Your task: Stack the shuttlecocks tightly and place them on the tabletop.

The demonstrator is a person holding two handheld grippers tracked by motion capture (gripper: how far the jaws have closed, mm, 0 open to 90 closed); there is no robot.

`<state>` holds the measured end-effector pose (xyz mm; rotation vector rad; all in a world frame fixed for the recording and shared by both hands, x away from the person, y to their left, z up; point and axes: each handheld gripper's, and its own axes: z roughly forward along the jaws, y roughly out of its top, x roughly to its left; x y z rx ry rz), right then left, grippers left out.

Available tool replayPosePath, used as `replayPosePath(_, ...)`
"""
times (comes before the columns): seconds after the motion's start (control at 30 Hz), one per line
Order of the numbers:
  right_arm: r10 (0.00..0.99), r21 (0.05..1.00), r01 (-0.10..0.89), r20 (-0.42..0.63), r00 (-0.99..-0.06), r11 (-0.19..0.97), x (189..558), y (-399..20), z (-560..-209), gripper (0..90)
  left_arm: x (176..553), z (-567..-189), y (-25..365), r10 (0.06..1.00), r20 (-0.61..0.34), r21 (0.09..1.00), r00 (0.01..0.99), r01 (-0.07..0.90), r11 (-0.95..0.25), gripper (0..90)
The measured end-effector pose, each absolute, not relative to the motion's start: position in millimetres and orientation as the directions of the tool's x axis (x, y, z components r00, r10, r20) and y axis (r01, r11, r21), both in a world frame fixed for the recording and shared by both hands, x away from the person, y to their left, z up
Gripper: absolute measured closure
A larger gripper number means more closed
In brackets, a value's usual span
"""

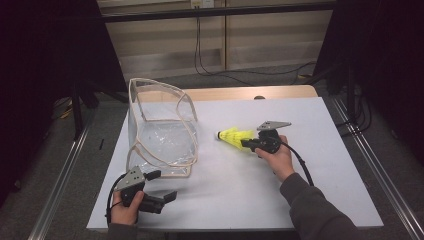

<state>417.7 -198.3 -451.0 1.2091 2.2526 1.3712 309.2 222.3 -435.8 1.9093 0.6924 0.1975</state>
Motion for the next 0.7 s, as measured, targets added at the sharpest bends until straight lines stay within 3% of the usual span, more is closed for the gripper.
replayPosePath(0.7, 0.766, 0.815, 0.535, 0.193, -0.613, 0.222, 418.8, -196.4, -450.3, 70.3, 308.0, -436.4, 223.7, 0.553, -0.171, 0.879, 0.816, 0.379, -0.288, 2.4)
